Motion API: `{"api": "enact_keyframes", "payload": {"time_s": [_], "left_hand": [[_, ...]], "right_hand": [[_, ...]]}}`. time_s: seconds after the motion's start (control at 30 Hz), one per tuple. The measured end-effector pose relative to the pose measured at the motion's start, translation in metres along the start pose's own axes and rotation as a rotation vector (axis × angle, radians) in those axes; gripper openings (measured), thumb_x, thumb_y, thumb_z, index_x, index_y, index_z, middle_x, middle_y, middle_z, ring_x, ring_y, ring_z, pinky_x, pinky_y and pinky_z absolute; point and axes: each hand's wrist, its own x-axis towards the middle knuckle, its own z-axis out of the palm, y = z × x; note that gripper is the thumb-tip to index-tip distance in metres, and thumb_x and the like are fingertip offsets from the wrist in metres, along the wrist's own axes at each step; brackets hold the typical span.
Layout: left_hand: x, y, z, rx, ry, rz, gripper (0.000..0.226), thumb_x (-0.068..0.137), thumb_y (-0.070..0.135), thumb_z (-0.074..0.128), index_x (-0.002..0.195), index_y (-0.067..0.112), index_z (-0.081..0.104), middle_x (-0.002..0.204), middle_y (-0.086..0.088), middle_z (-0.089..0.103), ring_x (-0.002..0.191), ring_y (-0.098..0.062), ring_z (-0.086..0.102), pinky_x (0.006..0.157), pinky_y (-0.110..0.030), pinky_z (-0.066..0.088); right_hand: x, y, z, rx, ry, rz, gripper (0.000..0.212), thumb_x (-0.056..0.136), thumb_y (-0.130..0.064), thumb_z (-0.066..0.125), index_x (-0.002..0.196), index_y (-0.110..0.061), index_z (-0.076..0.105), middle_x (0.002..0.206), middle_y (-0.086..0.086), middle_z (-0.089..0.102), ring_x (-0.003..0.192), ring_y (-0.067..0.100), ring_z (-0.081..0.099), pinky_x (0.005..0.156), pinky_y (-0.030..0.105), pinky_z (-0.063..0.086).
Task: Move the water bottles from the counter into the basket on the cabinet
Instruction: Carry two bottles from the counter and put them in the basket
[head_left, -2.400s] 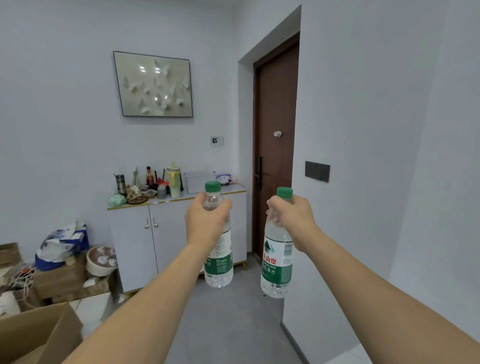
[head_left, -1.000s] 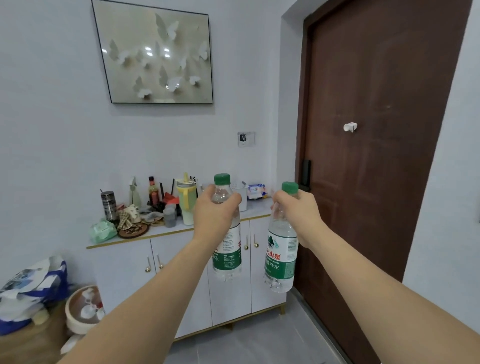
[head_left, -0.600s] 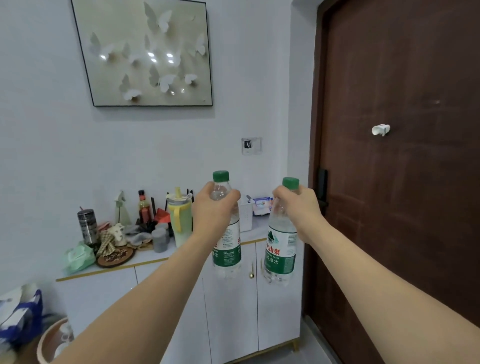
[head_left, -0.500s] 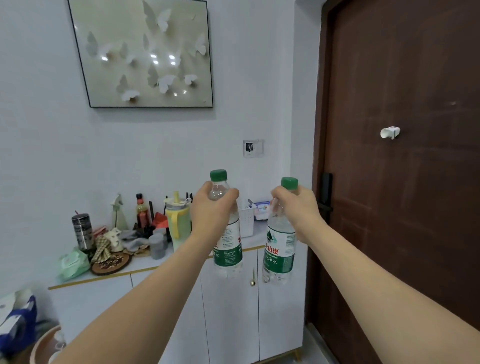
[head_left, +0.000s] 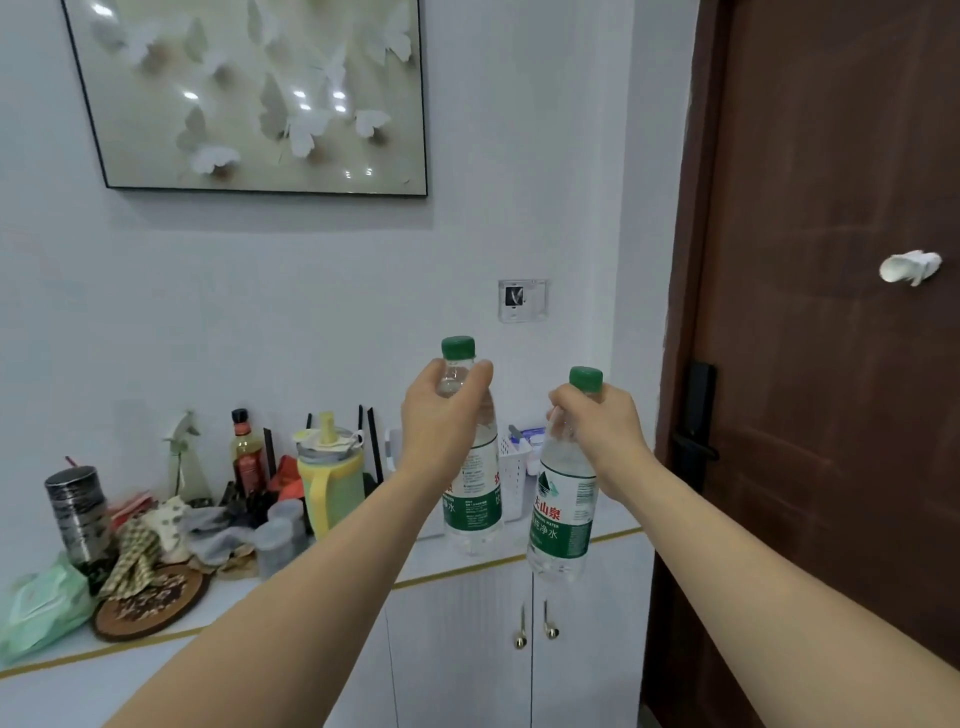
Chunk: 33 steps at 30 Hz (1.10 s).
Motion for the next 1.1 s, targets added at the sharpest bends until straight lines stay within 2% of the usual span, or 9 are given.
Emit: {"api": "enact_keyframes", "payload": {"time_s": [0.17,0.23,0.33,0.47,0.63,0.73,0.83,0.93,1.1], "left_hand": [[0.083,-0.037,0.003,-0.076,-0.012,-0.029,0.021,0.086,0.037,0.065,0.086,0.017,0.063,0.064,0.012,0.069,0.055,-0.001,0.064,0.052,-0.018,0.045],[0.112,-0.05,0.006,-0.115,0.002,-0.048,0.019,0.084,0.035,0.066,0.087,0.016,0.063,0.064,0.012,0.068,0.053,-0.001,0.063,0.049,-0.014,0.045],[0.147,-0.069,0.014,-0.18,0.036,-0.095,0.02,0.081,0.034,0.066,0.087,0.015,0.063,0.064,0.009,0.066,0.054,-0.004,0.062,0.058,-0.026,0.048],[0.188,-0.098,0.028,-0.213,0.115,-0.124,0.017,0.076,0.038,0.067,0.076,0.022,0.061,0.062,0.009,0.065,0.054,-0.006,0.061,0.06,-0.029,0.046],[0.228,-0.132,0.043,-0.211,0.178,-0.138,0.019,0.076,0.044,0.065,0.075,0.027,0.059,0.069,0.006,0.066,0.065,-0.014,0.065,0.063,-0.032,0.049],[0.248,-0.153,0.05,-0.146,0.155,-0.118,0.02,0.08,0.05,0.062,0.08,0.03,0.059,0.075,0.005,0.07,0.067,-0.008,0.068,0.062,-0.031,0.048],[0.271,-0.174,0.06,-0.02,0.134,-0.085,0.021,0.081,0.057,0.058,0.086,0.036,0.06,0.08,0.014,0.072,0.072,-0.002,0.068,0.066,-0.032,0.048],[0.287,-0.202,0.072,0.049,0.102,-0.088,0.019,0.081,0.062,0.055,0.09,0.046,0.06,0.091,0.009,0.07,0.086,-0.006,0.066,0.07,-0.034,0.049],[0.295,-0.258,0.089,0.099,0.044,-0.216,0.014,0.082,0.064,0.053,0.093,0.055,0.056,0.114,0.001,0.06,0.104,-0.018,0.059,0.085,-0.043,0.049]], "right_hand": [[0.078,0.007,0.038,0.033,0.013,-0.029,0.015,0.076,-0.027,0.067,0.079,-0.013,0.064,0.069,0.002,0.067,0.049,0.006,0.06,0.046,0.017,0.045],[0.106,0.012,0.052,0.046,0.021,-0.065,0.019,0.075,-0.033,0.068,0.079,-0.015,0.063,0.069,0.0,0.066,0.051,0.006,0.06,0.048,0.017,0.046],[0.142,0.024,0.068,0.027,0.026,-0.098,0.023,0.075,-0.043,0.067,0.081,-0.021,0.062,0.072,-0.005,0.067,0.054,0.003,0.061,0.058,0.022,0.047],[0.192,0.047,0.086,0.004,0.001,-0.078,0.024,0.076,-0.045,0.067,0.087,-0.024,0.062,0.085,-0.004,0.067,0.068,0.011,0.066,0.075,0.037,0.052],[0.248,0.078,0.104,-0.007,-0.043,-0.101,0.014,0.083,-0.041,0.065,0.087,-0.029,0.059,0.091,-0.007,0.065,0.079,0.012,0.065,0.075,0.033,0.05],[0.284,0.099,0.111,-0.04,-0.084,-0.131,0.014,0.086,-0.042,0.063,0.083,-0.03,0.056,0.093,-0.008,0.062,0.093,0.018,0.059,0.075,0.031,0.047],[0.323,0.13,0.121,-0.248,-0.099,-0.127,0.024,0.086,-0.053,0.057,0.091,-0.03,0.053,0.108,0.001,0.048,0.105,0.021,0.042,0.092,0.038,0.039],[0.351,0.163,0.134,-0.336,-0.168,-0.117,0.032,0.085,-0.06,0.05,0.104,-0.034,0.047,0.111,-0.002,0.037,0.105,0.017,0.029,0.091,0.037,0.029],[0.381,0.209,0.15,-0.433,-0.313,-0.118,0.034,0.087,-0.062,0.047,0.107,-0.035,0.043,0.111,-0.006,0.034,0.109,0.016,0.029,0.091,0.037,0.03]]}}
